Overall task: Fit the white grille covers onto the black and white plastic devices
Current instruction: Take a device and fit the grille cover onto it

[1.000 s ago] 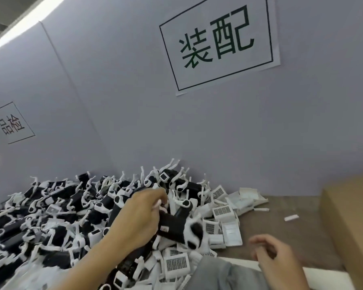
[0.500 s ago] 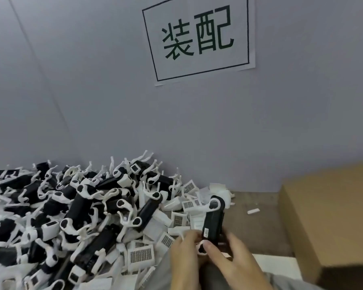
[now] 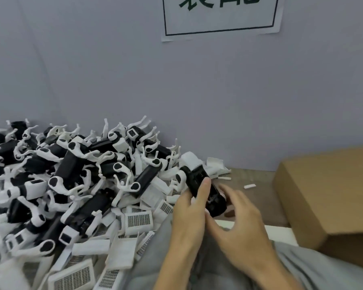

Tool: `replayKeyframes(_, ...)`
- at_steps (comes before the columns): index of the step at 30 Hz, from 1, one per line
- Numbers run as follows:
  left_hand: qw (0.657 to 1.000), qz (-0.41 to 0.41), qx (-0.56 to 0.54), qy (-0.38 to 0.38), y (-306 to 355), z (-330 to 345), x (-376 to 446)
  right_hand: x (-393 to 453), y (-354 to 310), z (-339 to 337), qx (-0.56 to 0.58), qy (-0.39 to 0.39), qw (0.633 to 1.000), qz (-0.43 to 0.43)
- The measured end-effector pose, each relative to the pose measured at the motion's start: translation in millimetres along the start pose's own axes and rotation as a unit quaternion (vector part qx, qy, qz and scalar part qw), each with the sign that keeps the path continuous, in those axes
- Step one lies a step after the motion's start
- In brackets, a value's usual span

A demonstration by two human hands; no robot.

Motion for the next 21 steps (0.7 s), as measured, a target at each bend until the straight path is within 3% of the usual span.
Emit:
replayKeyframes(5, 0.988, -0.017, -0.149, 0.036, -10, -10, 3, -1, -11, 5, -0.007, 0.016, 0.999, -0.032)
replayKeyframes(16, 0.997, 0.029, -0.062, -0.046, -9, 17, 2, -1, 9, 7, 0.052, 0.013, 0.998, 0.029)
replayKeyframes(21, 0.999, 0.027, 0.012, -0.036, -7, 18, 0, -6, 6, 1, 0.037, 0.022, 0.999, 0.025)
Point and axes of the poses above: each hand's wrist, its own x-axis towards the middle knuckle, its own z-axis out of the palm, y = z × x, the point moved 7 cm from there along x, towards the middle knuckle, and after that the axes turned 12 degrees about -y, right-handed, at the moved point
